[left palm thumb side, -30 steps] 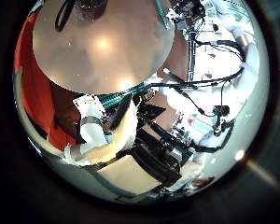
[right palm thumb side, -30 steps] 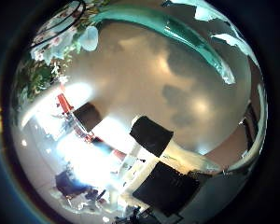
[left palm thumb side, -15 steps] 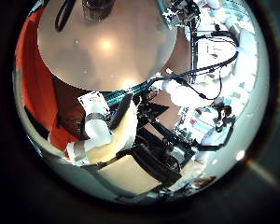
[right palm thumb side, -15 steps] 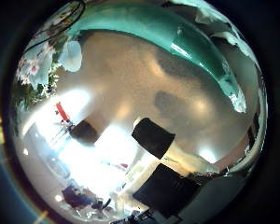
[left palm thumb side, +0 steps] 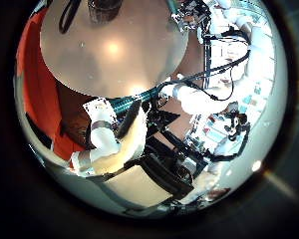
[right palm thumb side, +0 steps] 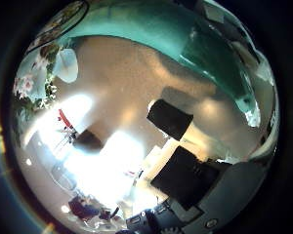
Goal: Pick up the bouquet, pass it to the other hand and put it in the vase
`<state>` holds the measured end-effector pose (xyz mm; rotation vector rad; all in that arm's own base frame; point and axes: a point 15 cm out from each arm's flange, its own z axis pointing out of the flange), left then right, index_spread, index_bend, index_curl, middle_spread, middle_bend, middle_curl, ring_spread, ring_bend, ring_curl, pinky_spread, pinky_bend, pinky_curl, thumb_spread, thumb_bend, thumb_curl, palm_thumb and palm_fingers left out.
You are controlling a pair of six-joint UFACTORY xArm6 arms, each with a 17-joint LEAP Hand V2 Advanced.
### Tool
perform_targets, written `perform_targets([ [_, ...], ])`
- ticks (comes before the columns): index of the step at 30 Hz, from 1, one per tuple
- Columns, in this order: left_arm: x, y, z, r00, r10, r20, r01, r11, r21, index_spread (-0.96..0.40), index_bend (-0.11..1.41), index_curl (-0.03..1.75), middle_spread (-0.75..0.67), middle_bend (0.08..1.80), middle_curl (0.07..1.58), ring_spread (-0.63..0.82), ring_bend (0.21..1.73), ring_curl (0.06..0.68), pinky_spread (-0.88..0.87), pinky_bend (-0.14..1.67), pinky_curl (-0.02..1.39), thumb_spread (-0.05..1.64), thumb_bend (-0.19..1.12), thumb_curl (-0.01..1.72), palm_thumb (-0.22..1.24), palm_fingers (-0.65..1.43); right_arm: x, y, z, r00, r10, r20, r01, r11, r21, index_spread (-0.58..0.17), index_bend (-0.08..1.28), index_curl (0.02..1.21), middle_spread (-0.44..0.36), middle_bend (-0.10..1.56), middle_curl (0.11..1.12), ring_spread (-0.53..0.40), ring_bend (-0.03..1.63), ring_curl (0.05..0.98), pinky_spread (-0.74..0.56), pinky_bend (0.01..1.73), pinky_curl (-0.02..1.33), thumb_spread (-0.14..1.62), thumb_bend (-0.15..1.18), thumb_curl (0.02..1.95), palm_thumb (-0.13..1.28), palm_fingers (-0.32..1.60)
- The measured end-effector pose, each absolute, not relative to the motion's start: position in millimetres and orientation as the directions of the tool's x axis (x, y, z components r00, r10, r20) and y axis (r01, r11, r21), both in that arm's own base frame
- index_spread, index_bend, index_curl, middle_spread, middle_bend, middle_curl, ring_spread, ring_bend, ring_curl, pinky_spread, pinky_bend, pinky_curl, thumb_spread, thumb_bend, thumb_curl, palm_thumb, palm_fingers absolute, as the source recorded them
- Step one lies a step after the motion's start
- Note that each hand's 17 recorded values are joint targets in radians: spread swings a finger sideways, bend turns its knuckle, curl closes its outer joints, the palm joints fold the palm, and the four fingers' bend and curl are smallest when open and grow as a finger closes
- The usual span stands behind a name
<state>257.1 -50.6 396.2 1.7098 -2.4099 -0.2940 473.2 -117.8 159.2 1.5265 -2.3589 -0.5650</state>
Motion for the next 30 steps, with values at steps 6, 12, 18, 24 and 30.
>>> perform_targets([
  [6, 255, -50, 398, -0.326, -0.945, 0.025, -0.912, 0.321, 0.255, -0.05, 0.19, 0.44, 0.26, 0.18, 0.32, 0.47, 0.44, 0.179, 0.46, 0.19, 0.3, 1.16, -0.02, 0.29, 0.27, 0.28, 475, -117, 163, -0.385, -0.922, 0.046, -0.816, 0.363, 0.449, -0.409, 0.3, 0.53, -0.226, 0.72, 0.61, -0.292, 1.14, 0.406, -0.4, 1.06, 0.06, 1.11, 0.0, 0.39, 0.64, 1.12],
  [12, 254, -50, 399, -0.327, -0.945, 0.025, -0.912, 0.323, 0.254, -0.05, 0.19, 0.44, 0.26, 0.18, 0.32, 0.47, 0.44, 0.179, 0.46, 0.19, 0.3, 1.16, -0.02, 0.29, 0.27, 0.28, 507, -136, 192, -0.374, -0.923, 0.087, -0.886, 0.384, 0.259, -0.47, 0.66, 0.77, -0.265, 0.94, 0.76, -0.276, 1.24, 0.502, -0.34, 1.36, 0.22, 1.07, 0.06, 0.47, 0.88, 1.27],
  [18, 253, -50, 399, -0.327, -0.944, 0.027, -0.912, 0.323, 0.254, -0.05, 0.19, 0.44, 0.26, 0.18, 0.32, 0.47, 0.44, 0.179, 0.46, 0.19, 0.3, 1.16, -0.02, 0.29, 0.27, 0.28, 520, -147, 228, -0.377, -0.924, 0.054, -0.926, 0.376, -0.031, -0.428, 0.92, 0.92, -0.235, 1.16, 0.86, -0.247, 1.35, 0.581, -0.25, 1.49, 0.31, 1.02, 0.14, 0.59, 1.07, 1.22],
  [24, 254, -53, 400, -0.33, -0.944, 0.029, -0.912, 0.326, 0.249, -0.05, 0.19, 0.44, 0.26, 0.18, 0.32, 0.47, 0.44, 0.179, 0.46, 0.19, 0.3, 1.16, -0.02, 0.29, 0.27, 0.28, 498, -151, 317, -0.364, -0.931, 0.033, -0.908, 0.347, -0.233, -0.372, 1.02, 0.98, -0.191, 1.26, 0.87, -0.219, 1.41, 0.631, -0.21, 1.53, 0.37, 0.97, 0.15, 0.68, 1.13, 1.16],
  [30, 260, -58, 403, -0.328, -0.944, 0.039, -0.915, 0.327, 0.237, -0.05, 0.19, 0.44, 0.26, 0.18, 0.32, 0.47, 0.44, 0.179, 0.46, 0.19, 0.3, 1.16, -0.02, 0.29, 0.27, 0.28, 456, -161, 376, -0.352, -0.936, 0.02, -0.905, 0.334, -0.263, -0.331, 1.06, 0.99, -0.163, 1.31, 0.86, -0.204, 1.44, 0.66, -0.19, 1.53, 0.41, 0.93, 0.12, 0.76, 1.11, 1.14],
])
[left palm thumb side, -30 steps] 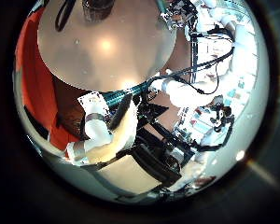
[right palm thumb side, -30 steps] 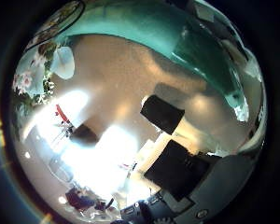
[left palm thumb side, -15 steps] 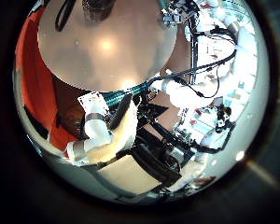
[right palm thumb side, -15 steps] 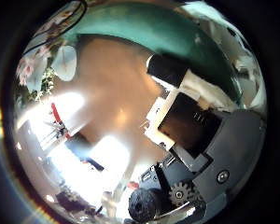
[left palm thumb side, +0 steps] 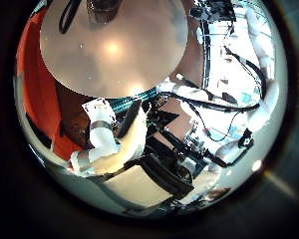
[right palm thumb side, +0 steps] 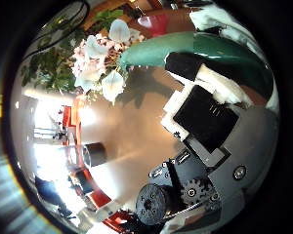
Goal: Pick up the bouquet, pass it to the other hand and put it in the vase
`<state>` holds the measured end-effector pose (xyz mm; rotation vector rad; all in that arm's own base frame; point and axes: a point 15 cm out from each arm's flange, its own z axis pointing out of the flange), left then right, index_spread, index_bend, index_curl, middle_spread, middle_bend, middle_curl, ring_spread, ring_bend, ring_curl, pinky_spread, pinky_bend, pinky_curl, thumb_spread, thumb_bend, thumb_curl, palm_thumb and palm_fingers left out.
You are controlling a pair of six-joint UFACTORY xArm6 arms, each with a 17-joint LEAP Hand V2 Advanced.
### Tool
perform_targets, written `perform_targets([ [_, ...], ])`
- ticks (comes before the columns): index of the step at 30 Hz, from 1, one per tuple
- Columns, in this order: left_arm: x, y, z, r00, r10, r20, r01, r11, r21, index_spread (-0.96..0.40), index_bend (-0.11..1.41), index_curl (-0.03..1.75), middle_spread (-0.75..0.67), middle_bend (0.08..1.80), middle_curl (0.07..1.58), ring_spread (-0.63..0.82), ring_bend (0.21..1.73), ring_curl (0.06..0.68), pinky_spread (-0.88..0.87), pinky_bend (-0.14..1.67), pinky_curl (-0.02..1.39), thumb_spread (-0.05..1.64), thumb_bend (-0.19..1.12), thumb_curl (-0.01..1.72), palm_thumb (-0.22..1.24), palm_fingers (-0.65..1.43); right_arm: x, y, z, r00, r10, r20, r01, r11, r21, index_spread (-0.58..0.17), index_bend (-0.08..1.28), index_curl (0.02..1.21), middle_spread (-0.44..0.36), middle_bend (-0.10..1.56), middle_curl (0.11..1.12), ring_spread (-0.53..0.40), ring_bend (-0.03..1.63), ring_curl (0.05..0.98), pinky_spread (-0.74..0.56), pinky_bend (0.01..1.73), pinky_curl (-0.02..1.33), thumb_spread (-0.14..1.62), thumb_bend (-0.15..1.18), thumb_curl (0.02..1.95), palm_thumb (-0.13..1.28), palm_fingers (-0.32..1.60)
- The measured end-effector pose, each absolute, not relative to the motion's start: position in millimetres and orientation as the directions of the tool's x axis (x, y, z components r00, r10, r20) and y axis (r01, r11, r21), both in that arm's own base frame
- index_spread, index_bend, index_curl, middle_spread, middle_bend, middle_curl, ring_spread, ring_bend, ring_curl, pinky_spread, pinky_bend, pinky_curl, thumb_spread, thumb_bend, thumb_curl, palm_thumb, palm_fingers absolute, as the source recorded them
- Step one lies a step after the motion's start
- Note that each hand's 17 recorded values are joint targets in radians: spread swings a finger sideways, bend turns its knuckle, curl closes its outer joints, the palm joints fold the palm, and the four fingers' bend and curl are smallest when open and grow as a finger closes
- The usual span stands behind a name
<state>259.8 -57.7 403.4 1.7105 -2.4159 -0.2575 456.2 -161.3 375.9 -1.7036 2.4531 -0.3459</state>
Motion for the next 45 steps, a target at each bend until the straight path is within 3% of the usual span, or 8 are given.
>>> perform_targets([
  [18, 273, -55, 432, -0.285, -0.955, 0.084, -0.946, 0.295, 0.135, -0.06, 0.19, 0.44, 0.23, 0.19, 0.33, 0.46, 0.46, 0.179, 0.45, 0.19, 0.29, 1.16, -0.02, 0.29, 0.27, 0.32, 390, -96, 529, -0.15, -0.894, -0.421, -0.816, 0.352, -0.457, -0.262, 1.11, 0.97, -0.13, 1.36, 0.81, -0.187, 1.46, 0.684, -0.17, 1.47, 0.52, 0.87, 0.08, 0.98, 1.11, 1.14],
  [22, 270, -58, 435, -0.281, -0.953, 0.116, -0.948, 0.295, 0.124, -0.06, 0.19, 0.44, 0.22, 0.19, 0.33, 0.44, 0.46, 0.178, 0.45, 0.19, 0.29, 1.16, -0.02, 0.29, 0.27, 0.32, 370, -90, 542, -0.117, -0.849, -0.516, -0.812, 0.381, -0.442, -0.254, 1.12, 0.96, -0.127, 1.37, 0.8, -0.186, 1.46, 0.687, -0.17, 1.45, 0.54, 0.86, 0.08, 1.03, 1.11, 1.14],
  [26, 270, -55, 435, -0.278, -0.953, 0.124, -0.948, 0.293, 0.123, -0.06, 0.19, 0.44, 0.21, 0.19, 0.33, 0.44, 0.46, 0.177, 0.45, 0.18, 0.29, 1.16, -0.02, 0.29, 0.27, 0.33, 348, -87, 541, -0.118, -0.822, -0.557, -0.843, 0.379, -0.382, -0.249, 1.13, 0.96, -0.125, 1.38, 0.79, -0.185, 1.46, 0.688, -0.17, 1.44, 0.56, 0.86, 0.04, 1.05, 1.07, 1.14],
  [29, 267, -57, 434, -0.284, -0.951, 0.125, -0.946, 0.299, 0.127, -0.06, 0.2, 0.44, 0.21, 0.19, 0.33, 0.44, 0.46, 0.176, 0.44, 0.19, 0.28, 1.16, -0.02, 0.29, 0.28, 0.33, 343, -99, 536, -0.156, -0.807, -0.57, -0.844, 0.408, -0.347, -0.247, 1.13, 0.95, -0.127, 1.37, 0.78, -0.189, 1.46, 0.685, -0.18, 1.42, 0.57, 0.87, -0.02, 1.04, 0.97, 1.13],
  [33, 264, -53, 430, -0.289, -0.949, 0.127, -0.943, 0.305, 0.134, -0.06, 0.2, 0.44, 0.21, 0.19, 0.34, 0.44, 0.46, 0.174, 0.44, 0.19, 0.28, 1.16, -0.02, 0.29, 0.28, 0.33, 337, -114, 518, -0.21, -0.806, -0.553, -0.857, 0.424, -0.293, -0.262, 1.0, 0.88, -0.132, 1.26, 0.71, -0.195, 1.38, 0.627, -0.29, 1.29, 0.54, 0.93, -0.05, 0.95, 0.79, 1.07],
  [40, 265, -51, 429, -0.3, -0.946, 0.126, -0.939, 0.316, 0.135, -0.06, 0.19, 0.45, 0.21, 0.19, 0.34, 0.44, 0.47, 0.171, 0.44, 0.19, 0.28, 1.16, -0.02, 0.3, 0.28, 0.33, 290, -168, 462, -0.369, -0.87, -0.325, -0.897, 0.426, -0.121, -0.325, 0.63, 0.77, -0.149, 1.09, 0.64, -0.231, 1.3, 0.56, -0.45, 1.21, 0.48, 1.0, -0.03, 0.82, 0.72, 0.9],
  [42, 266, -50, 429, -0.301, -0.944, 0.131, -0.939, 0.318, 0.132, -0.06, 0.19, 0.45, 0.21, 0.19, 0.34, 0.44, 0.47, 0.171, 0.43, 0.19, 0.28, 1.16, -0.02, 0.3, 0.28, 0.33, 274, -183, 447, -0.402, -0.883, -0.243, -0.901, 0.429, -0.067, -0.349, 0.46, 0.72, -0.166, 1.03, 0.62, -0.252, 1.28, 0.547, -0.47, 1.21, 0.47, 1.02, -0.04, 0.76, 0.69, 0.73],
  [45, 266, -52, 427, -0.31, -0.941, 0.133, -0.935, 0.327, 0.137, -0.06, 0.19, 0.45, 0.21, 0.19, 0.34, 0.44, 0.47, 0.17, 0.43, 0.19, 0.28, 1.16, -0.02, 0.3, 0.28, 0.33, 252, -191, 407, -0.424, -0.89, -0.169, -0.905, 0.421, 0.053, -0.371, 0.41, 0.7, -0.189, 0.97, 0.61, -0.26, 1.21, 0.524, -0.44, 1.15, 0.46, 1.04, -0.03, 0.71, 0.67, 0.55],
])
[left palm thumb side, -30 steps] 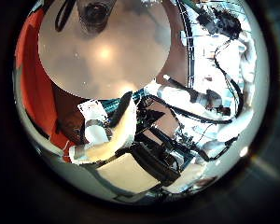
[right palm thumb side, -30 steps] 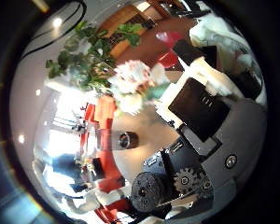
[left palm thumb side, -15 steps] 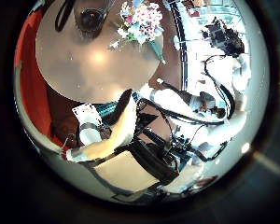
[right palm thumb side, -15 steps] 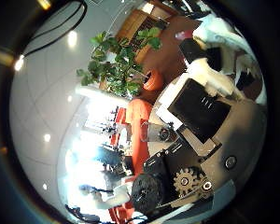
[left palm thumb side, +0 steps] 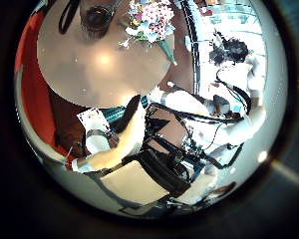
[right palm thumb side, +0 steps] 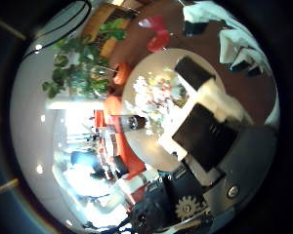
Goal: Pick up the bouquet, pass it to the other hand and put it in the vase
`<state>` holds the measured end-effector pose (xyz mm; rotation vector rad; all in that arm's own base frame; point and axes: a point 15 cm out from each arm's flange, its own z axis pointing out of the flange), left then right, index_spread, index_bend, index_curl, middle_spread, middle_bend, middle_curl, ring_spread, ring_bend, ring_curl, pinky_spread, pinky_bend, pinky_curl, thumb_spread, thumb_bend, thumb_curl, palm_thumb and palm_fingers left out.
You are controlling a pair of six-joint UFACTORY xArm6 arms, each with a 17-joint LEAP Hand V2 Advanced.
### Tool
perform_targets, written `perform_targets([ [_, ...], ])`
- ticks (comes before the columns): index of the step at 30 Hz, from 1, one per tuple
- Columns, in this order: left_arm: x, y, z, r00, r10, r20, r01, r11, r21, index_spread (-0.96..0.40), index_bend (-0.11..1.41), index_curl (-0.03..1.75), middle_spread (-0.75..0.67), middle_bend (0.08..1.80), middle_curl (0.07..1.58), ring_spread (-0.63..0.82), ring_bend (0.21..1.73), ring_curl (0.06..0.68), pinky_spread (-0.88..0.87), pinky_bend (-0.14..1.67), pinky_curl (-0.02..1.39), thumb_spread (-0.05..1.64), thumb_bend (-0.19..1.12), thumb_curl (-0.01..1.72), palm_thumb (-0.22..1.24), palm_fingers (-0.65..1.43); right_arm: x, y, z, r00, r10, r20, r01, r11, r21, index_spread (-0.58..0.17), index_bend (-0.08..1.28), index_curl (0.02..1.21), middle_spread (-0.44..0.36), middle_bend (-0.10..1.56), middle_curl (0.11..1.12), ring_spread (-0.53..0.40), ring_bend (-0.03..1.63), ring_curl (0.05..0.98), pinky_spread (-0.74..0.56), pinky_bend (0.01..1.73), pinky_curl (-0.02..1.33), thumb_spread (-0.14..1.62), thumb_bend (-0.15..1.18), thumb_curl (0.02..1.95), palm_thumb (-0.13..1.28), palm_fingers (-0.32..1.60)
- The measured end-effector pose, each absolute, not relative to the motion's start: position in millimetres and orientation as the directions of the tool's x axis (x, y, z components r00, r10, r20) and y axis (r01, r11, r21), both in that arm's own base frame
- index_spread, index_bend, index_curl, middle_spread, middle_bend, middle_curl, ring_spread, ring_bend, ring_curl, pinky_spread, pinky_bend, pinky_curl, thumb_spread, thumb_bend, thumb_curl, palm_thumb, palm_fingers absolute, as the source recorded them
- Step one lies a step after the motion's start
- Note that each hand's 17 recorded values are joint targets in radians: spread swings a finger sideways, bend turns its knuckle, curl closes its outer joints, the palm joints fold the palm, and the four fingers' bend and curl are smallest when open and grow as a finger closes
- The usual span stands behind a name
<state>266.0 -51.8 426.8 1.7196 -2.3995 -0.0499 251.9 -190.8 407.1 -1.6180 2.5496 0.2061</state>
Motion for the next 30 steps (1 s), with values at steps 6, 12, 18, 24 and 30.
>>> perform_targets([
  [6, 267, -53, 424, -0.322, -0.937, 0.137, -0.929, 0.341, 0.143, -0.06, 0.19, 0.45, 0.21, 0.19, 0.34, 0.44, 0.47, 0.168, 0.43, 0.19, 0.28, 1.16, -0.02, 0.3, 0.28, 0.33, 228, -170, 317, -0.405, -0.902, -0.15, -0.899, 0.363, 0.243, -0.383, 0.44, 0.66, -0.203, 0.87, 0.57, -0.224, 1.05, 0.454, -0.27, 0.97, 0.38, 1.06, -0.03, 0.62, 0.64, 0.29],
  [12, 266, -52, 426, -0.326, -0.936, 0.131, -0.928, 0.344, 0.143, -0.06, 0.19, 0.45, 0.21, 0.19, 0.34, 0.44, 0.47, 0.166, 0.43, 0.19, 0.28, 1.16, -0.02, 0.3, 0.28, 0.33, 217, -165, 252, -0.388, -0.915, -0.107, -0.898, 0.349, 0.268, -0.383, 0.47, 0.63, -0.19, 0.82, 0.55, -0.209, 1.01, 0.426, -0.15, 0.88, 0.31, 1.06, -0.02, 0.56, 0.65, 0.29],
  [18, 266, -53, 429, -0.33, -0.935, 0.127, -0.927, 0.346, 0.143, -0.06, 0.19, 0.45, 0.21, 0.19, 0.34, 0.44, 0.47, 0.164, 0.43, 0.19, 0.28, 1.16, -0.02, 0.3, 0.28, 0.33, 210, -164, 212, -0.386, -0.918, -0.089, -0.897, 0.352, 0.266, -0.377, 0.47, 0.61, -0.183, 0.79, 0.54, -0.203, 0.99, 0.414, -0.08, 0.8, 0.26, 1.05, -0.02, 0.53, 0.66, 0.3],
  [24, 266, -55, 427, -0.333, -0.934, 0.129, -0.925, 0.35, 0.149, -0.06, 0.19, 0.45, 0.21, 0.19, 0.34, 0.44, 0.47, 0.163, 0.43, 0.19, 0.28, 1.16, -0.02, 0.3, 0.28, 0.33, 216, -169, 186, -0.387, -0.919, -0.071, -0.907, 0.365, 0.211, -0.374, 0.45, 0.58, -0.181, 0.76, 0.53, -0.212, 0.98, 0.406, -0.06, 0.77, 0.23, 1.04, -0.02, 0.51, 0.67, 0.33],
  [30, 266, -56, 426, -0.33, -0.935, 0.131, -0.925, 0.348, 0.151, -0.06, 0.19, 0.45, 0.21, 0.19, 0.34, 0.44, 0.47, 0.161, 0.43, 0.19, 0.28, 1.16, -0.02, 0.3, 0.28, 0.33, 223, -173, 175, -0.394, -0.917, -0.064, -0.91, 0.38, 0.164, -0.372, 0.41, 0.56, -0.182, 0.73, 0.53, -0.218, 0.98, 0.404, -0.06, 0.77, 0.21, 1.03, -0.03, 0.49, 0.67, 0.35],
])
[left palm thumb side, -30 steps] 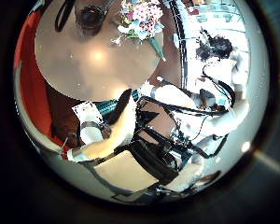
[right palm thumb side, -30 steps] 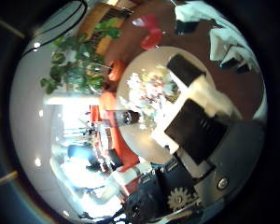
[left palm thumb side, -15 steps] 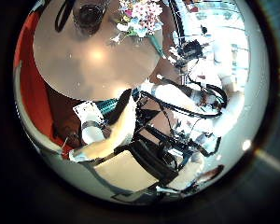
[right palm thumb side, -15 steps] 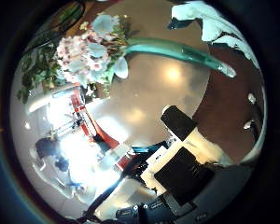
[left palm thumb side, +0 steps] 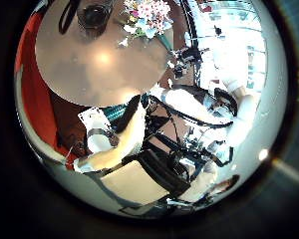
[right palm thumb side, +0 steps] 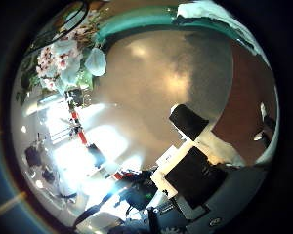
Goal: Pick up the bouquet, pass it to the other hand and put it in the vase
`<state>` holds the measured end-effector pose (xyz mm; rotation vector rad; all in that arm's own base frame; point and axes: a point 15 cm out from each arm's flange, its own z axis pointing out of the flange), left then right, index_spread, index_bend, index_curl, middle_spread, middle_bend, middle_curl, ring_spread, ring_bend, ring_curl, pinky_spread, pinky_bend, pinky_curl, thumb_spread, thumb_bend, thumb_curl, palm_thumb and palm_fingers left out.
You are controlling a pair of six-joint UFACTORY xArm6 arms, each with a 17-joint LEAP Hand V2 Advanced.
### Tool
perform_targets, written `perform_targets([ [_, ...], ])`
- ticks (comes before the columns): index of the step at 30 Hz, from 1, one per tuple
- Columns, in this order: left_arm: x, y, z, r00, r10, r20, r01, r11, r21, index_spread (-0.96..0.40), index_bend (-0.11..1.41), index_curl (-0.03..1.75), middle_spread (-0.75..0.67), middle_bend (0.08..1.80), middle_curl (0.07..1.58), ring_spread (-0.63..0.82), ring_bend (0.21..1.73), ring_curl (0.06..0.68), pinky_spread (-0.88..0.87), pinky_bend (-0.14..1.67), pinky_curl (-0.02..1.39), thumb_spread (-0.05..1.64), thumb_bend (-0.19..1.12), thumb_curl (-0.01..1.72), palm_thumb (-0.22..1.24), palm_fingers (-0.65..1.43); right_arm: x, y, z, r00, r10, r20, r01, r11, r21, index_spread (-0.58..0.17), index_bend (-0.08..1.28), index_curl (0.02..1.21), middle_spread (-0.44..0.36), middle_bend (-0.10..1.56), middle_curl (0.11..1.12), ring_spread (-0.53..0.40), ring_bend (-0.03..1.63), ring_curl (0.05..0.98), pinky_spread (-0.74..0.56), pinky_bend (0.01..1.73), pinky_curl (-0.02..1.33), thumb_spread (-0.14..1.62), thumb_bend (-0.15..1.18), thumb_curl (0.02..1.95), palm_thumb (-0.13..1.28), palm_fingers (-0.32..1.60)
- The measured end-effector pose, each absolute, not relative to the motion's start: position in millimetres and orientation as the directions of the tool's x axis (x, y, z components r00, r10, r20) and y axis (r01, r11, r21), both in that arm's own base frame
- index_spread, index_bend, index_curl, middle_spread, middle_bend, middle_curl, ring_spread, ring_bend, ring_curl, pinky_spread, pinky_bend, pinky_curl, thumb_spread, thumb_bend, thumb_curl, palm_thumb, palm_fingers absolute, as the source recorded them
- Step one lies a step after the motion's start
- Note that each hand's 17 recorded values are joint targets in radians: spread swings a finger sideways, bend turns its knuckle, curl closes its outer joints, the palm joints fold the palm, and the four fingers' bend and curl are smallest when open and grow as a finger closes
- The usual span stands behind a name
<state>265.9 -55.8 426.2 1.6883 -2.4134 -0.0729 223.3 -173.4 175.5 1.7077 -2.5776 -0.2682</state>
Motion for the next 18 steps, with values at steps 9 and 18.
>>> perform_targets([
  [9, 265, -58, 427, -0.326, -0.937, 0.128, -0.927, 0.344, 0.15, -0.06, 0.2, 0.45, 0.21, 0.19, 0.34, 0.44, 0.48, 0.16, 0.43, 0.19, 0.28, 1.16, -0.02, 0.3, 0.28, 0.33, 230, -179, 196, -0.391, -0.919, -0.05, -0.917, 0.385, 0.101, -0.376, 0.38, 0.54, -0.202, 0.7, 0.53, -0.25, 0.99, 0.402, -0.09, 0.77, 0.17, 1.03, -0.03, 0.47, 0.66, 0.44],
  [18, 265, -65, 426, -0.327, -0.936, 0.126, -0.926, 0.345, 0.156, -0.06, 0.2, 0.45, 0.21, 0.19, 0.34, 0.44, 0.48, 0.158, 0.43, 0.19, 0.28, 1.16, -0.02, 0.31, 0.28, 0.33, 238, -185, 246, -0.38, -0.924, -0.039, -0.925, 0.378, 0.047, -0.408, 0.37, 0.54, -0.277, 0.7, 0.53, -0.276, 0.99, 0.403, -0.14, 0.8, 0.14, 1.01, -0.03, 0.47, 0.65, 0.49],
])
